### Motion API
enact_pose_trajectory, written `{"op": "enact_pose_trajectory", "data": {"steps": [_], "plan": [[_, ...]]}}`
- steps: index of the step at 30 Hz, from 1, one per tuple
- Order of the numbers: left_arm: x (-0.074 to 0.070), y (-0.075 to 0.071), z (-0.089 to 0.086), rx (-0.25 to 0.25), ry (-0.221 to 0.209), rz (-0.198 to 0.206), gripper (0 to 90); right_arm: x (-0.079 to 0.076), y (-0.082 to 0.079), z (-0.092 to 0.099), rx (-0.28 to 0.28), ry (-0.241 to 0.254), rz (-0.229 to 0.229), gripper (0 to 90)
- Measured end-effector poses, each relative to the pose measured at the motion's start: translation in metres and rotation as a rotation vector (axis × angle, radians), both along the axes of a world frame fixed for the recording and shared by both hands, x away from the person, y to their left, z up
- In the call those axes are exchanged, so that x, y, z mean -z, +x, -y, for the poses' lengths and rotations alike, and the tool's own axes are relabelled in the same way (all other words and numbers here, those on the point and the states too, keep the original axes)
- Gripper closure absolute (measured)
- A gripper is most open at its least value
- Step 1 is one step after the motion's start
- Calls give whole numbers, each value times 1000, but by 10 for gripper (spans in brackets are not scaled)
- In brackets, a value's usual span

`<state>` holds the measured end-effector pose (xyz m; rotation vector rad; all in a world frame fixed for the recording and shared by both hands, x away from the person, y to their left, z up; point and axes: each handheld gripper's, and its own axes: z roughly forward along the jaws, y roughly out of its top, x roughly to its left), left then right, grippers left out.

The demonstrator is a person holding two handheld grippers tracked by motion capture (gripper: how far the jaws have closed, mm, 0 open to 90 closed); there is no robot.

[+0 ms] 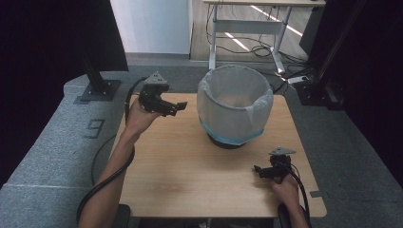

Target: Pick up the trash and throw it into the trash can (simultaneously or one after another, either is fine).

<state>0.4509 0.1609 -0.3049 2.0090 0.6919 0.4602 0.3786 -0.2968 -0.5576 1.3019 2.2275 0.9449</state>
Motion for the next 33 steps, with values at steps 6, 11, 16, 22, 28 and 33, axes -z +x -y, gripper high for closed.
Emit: {"op": "enact_pose_trajectory", "data": {"steps": [6, 11, 16, 22, 28, 33], "plan": [[6, -5, -10, -15, -3, 1, 5, 0, 0, 0, 2, 0, 0, 0], [11, -9, -18, -26, -4, 0, 5, 0, 0, 0, 4, 0, 0, 0], [17, -12, -27, -36, -9, -6, 5, 0, 0, 0, 5, 0, 0, 0], [25, -16, -34, -46, -12, -12, 5, 0, 0, 0, 4, 0, 0, 0], [32, -20, -42, -54, -16, -13, 5, 0, 0, 0, 4, -1, 2, 0], [39, -23, -49, -65, -18, -22, 5, 0, 0, 0, 6, 0, -1, 0]]}}
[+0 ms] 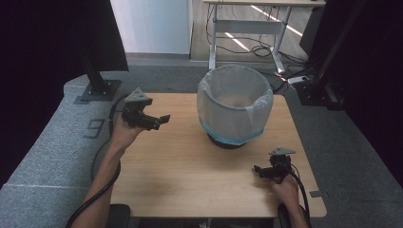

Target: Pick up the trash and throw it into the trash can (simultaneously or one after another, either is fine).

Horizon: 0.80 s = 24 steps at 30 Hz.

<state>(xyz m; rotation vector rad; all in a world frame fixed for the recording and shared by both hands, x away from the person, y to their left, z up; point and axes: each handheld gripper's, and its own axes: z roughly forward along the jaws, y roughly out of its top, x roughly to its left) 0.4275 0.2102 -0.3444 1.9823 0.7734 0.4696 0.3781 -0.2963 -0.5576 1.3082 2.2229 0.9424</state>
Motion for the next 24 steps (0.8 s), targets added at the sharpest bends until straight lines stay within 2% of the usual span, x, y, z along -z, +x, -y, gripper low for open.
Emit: {"op": "enact_pose_trajectory", "data": {"steps": [24], "plan": [[38, -14, -29, -35, -31, -21, 6, 0, 0, 0, 1, 1, 1, 0]]}}
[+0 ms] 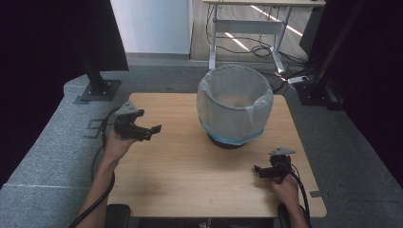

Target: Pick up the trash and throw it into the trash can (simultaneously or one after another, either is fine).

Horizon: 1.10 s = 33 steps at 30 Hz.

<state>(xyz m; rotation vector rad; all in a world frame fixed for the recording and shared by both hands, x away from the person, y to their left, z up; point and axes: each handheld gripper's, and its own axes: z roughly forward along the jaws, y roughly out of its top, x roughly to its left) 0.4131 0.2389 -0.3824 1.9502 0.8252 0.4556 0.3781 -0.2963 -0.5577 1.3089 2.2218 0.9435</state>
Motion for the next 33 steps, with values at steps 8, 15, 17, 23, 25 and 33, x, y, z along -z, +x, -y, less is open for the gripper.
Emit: {"op": "enact_pose_trajectory", "data": {"steps": [8, 15, 17, 23, 25, 33], "plan": [[17, -4, -4, 1, -10, -19, 7, 0, 0, 0, 2, 0, 0, 0], [32, -4, -6, -4, -13, -35, 7, 0, 0, 0, 4, 1, 0, 0], [37, -4, -6, -8, -12, -43, 7, 0, 0, 0, 5, 1, -2, 0], [52, -3, -7, -12, -15, -60, 7, 0, 0, 0, 4, 0, 0, 0], [56, -3, -7, -12, -20, -64, 7, 0, 0, 0, 3, 0, 0, 0], [77, -3, -7, -13, -25, -90, 8, 0, 0, 0, 3, 0, 1, 0]]}}
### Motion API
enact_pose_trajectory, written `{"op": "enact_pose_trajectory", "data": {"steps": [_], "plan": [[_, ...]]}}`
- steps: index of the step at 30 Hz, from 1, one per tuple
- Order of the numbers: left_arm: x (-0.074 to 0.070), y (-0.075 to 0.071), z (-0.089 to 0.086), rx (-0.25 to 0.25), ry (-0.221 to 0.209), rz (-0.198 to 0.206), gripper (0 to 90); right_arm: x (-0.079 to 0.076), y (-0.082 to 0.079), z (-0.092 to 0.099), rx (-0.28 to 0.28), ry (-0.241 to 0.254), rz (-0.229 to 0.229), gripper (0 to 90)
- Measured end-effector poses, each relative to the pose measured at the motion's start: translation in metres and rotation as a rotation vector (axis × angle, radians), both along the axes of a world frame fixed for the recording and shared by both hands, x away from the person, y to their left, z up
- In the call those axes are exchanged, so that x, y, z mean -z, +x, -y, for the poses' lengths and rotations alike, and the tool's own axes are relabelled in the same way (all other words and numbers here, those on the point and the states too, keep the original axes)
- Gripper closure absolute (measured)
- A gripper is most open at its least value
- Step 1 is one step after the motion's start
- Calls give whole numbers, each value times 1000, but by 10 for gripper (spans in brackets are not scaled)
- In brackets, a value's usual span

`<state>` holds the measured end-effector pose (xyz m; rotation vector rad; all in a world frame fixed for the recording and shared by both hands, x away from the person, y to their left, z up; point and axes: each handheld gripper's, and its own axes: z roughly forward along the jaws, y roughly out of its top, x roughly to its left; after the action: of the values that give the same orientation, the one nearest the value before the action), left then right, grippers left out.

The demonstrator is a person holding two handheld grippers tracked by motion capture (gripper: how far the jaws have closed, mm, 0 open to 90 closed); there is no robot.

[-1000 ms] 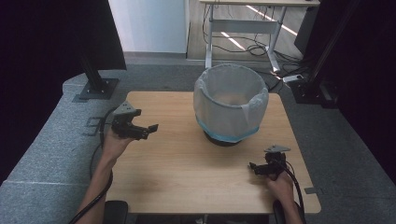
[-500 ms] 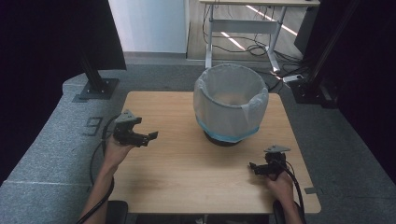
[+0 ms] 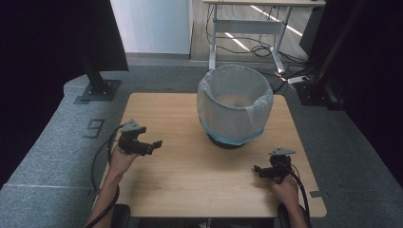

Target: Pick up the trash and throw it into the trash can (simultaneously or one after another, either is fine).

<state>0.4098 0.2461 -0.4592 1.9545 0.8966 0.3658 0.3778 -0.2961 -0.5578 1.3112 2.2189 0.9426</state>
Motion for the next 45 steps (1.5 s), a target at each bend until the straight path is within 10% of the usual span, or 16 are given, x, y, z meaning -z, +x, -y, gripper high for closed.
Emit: {"op": "enact_pose_trajectory", "data": {"steps": [26, 42, 45], "plan": [[64, -2, 10, -3, 29, -98, 9, 0, 0, 0, 0, 0, 0, 0], [88, -6, 41, 40, 289, -128, 0, 0, 0, 0, 0, 0, 0, 0], [89, -6, 41, 41, 277, -136, 0, 0, 0, 0, 0, 0, 0, 0]]}}
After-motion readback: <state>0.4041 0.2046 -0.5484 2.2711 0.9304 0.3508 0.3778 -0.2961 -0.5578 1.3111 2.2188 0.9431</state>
